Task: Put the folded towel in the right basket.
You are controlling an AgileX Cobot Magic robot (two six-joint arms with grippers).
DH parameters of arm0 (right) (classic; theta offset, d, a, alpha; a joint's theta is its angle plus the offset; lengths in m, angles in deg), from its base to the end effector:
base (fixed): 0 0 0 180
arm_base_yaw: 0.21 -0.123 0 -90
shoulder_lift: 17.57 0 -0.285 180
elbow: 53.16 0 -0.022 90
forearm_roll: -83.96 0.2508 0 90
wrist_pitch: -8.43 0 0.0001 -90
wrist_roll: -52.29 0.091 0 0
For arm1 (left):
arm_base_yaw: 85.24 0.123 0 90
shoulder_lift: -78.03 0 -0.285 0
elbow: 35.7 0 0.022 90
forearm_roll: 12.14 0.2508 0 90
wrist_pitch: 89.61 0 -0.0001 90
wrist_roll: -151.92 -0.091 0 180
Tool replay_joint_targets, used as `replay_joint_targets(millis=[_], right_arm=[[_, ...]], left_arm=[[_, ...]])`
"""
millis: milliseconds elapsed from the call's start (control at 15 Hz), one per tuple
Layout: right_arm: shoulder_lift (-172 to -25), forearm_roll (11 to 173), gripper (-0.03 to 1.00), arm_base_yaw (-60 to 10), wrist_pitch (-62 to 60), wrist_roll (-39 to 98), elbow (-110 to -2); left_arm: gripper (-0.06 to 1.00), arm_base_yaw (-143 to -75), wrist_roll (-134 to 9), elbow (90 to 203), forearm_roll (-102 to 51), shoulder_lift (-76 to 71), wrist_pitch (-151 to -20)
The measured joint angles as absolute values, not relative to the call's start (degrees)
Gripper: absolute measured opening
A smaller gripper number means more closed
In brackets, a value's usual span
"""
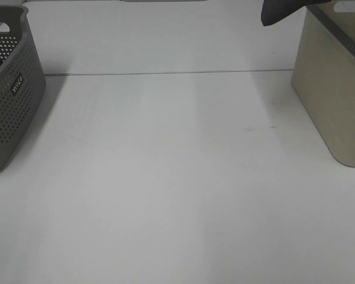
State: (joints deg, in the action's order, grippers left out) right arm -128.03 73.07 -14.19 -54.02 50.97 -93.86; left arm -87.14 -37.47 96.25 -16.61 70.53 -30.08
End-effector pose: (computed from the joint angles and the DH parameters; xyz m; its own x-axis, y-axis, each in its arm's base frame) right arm 0.3862 0.0804 0.4376 -0.6295 -0.2700 -0.7286 -0.1884 0.9627 -0.1941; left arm -0.0061 -0.0059 0.2817 -0.4075 0.1373 -0.9028 0.1456 0.9858 0.0842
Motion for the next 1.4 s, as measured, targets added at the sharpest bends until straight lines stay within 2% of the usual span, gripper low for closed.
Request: replay_joint_targets(millis=[200,267,400,533,733,867,933,1000,1133,1200,1400], right_arm=[[-128.1,77.4,0.04,-4.2,-54.6,51.0,-93.9],[-128.1,82.5,0.04,1.5,-54.9,50.4,-93.9],[-128.8,89.0,0.04,8.1,-55.5,48.5,-93.9],[-131.4,91.2,0.04,11.0,-57.5,47.7,-93.8],[-135.5,91.5,0.06,11.2,-58.0,48.2,-91.2],[-137.7,90.8,0.19,11.2,-58.1,50.7,-90.6],[-138.2,90.6,0.31,11.2,-58.2,51.4,-90.6],[-138.2,90.6,0.36,11.2,-58.2,52.3,-90.6],[-137.8,90.8,0.56,11.2,-58.7,52.3,-90.6],[-137.6,91.4,0.6,11.2,-59.4,52.6,-90.6],[-135.0,94.3,0.63,11.0,-61.2,52.6,-90.6]], left_arm=[[0.99,-87.1,-37.5,96.3,-16.6,70.5,-30.1],[0.99,-87.1,-37.5,96.3,-16.6,70.5,-30.1],[0.99,-87.1,-37.5,96.3,-16.6,70.5,-30.1],[0.99,-87.1,-37.5,96.3,-16.6,70.5,-30.1],[0.99,-87.1,-37.5,96.3,-16.6,70.5,-30.1],[0.99,-87.1,-37.5,96.3,-16.6,70.5,-30.1],[0.99,-87.1,-37.5,96.3,-16.6,70.5,-30.1],[0.99,-87.1,-37.5,96.3,-16.6,70.5,-30.1],[0.99,-87.1,-37.5,96.3,-16.6,70.5,-30.1],[0.99,-87.1,-37.5,96.3,-16.6,70.5,-30.1],[0.99,-87.1,-37.5,96.3,-16.6,70.5,-30.1]])
